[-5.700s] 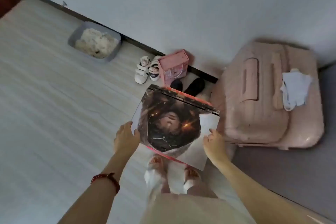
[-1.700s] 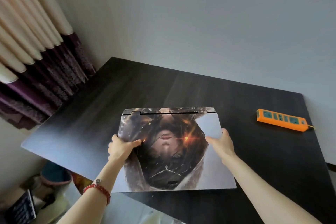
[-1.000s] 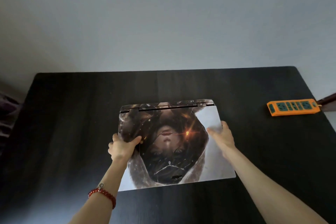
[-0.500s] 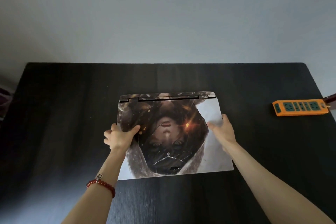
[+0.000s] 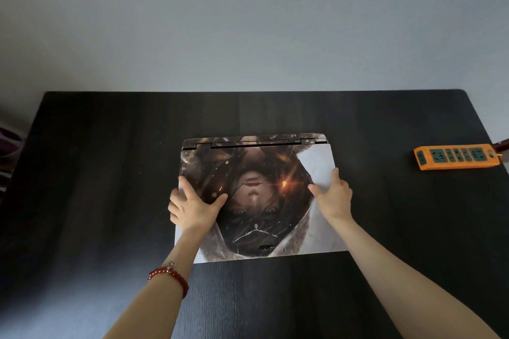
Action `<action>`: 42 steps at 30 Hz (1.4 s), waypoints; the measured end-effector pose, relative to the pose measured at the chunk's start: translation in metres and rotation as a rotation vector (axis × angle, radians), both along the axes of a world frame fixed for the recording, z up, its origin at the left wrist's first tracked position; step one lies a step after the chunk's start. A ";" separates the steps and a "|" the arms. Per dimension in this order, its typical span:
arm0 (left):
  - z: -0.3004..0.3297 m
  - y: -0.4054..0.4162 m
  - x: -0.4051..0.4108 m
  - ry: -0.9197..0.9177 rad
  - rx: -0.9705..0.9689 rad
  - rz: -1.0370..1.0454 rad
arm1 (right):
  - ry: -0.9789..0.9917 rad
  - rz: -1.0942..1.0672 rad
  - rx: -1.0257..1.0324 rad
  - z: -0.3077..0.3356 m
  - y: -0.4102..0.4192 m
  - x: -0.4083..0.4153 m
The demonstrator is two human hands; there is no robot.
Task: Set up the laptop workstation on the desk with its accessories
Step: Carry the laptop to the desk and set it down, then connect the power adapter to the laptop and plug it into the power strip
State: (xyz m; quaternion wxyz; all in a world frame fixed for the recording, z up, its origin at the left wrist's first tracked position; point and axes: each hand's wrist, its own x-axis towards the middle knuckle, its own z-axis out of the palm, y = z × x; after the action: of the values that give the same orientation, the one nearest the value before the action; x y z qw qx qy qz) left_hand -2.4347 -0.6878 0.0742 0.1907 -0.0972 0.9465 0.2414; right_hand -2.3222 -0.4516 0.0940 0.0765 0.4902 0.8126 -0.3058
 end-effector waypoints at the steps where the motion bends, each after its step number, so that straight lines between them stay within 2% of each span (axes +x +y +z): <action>1: -0.002 -0.001 0.005 0.026 -0.024 -0.057 | -0.019 0.026 0.024 -0.001 -0.002 0.002; 4: -0.006 -0.002 0.014 0.080 -0.119 -0.183 | -0.115 0.118 0.048 -0.002 -0.008 0.006; 8: 0.002 -0.011 0.010 0.003 -0.227 -0.304 | -0.248 0.202 0.118 0.006 -0.011 0.007; 11: 0.017 -0.025 0.011 0.005 -0.180 -0.294 | -0.180 0.304 0.194 0.021 -0.029 0.010; 14: 0.038 -0.051 0.037 0.109 -0.111 -0.224 | -0.003 0.458 0.144 0.037 -0.062 0.016; 18: 0.061 -0.105 0.104 0.267 -0.003 -0.016 | 0.187 0.652 -0.018 0.055 -0.126 0.037; 23: 0.076 -0.192 0.213 0.350 0.001 0.357 | 0.259 0.982 -0.226 0.062 -0.224 0.073; 27: 0.072 -0.275 0.312 0.330 -0.010 0.643 | 0.220 1.225 -0.362 0.061 -0.315 0.111; 34: 0.049 -0.384 0.452 0.245 0.015 1.055 | 0.058 1.586 -0.441 0.047 -0.465 0.176; 39: 0.012 -0.480 0.508 0.147 0.053 1.196 | -0.049 1.743 -0.420 0.019 -0.587 0.208; 42: -0.017 -0.550 0.520 0.055 0.076 1.201 | -0.104 1.811 -0.356 -0.010 -0.660 0.221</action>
State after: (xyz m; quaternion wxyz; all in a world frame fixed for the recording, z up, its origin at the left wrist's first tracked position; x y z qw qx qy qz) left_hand -1.9149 -1.2378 0.0572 0.0000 -0.6016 0.7215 0.3429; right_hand -2.1007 -1.1118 0.0841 0.3970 -0.3381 0.8225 -0.2272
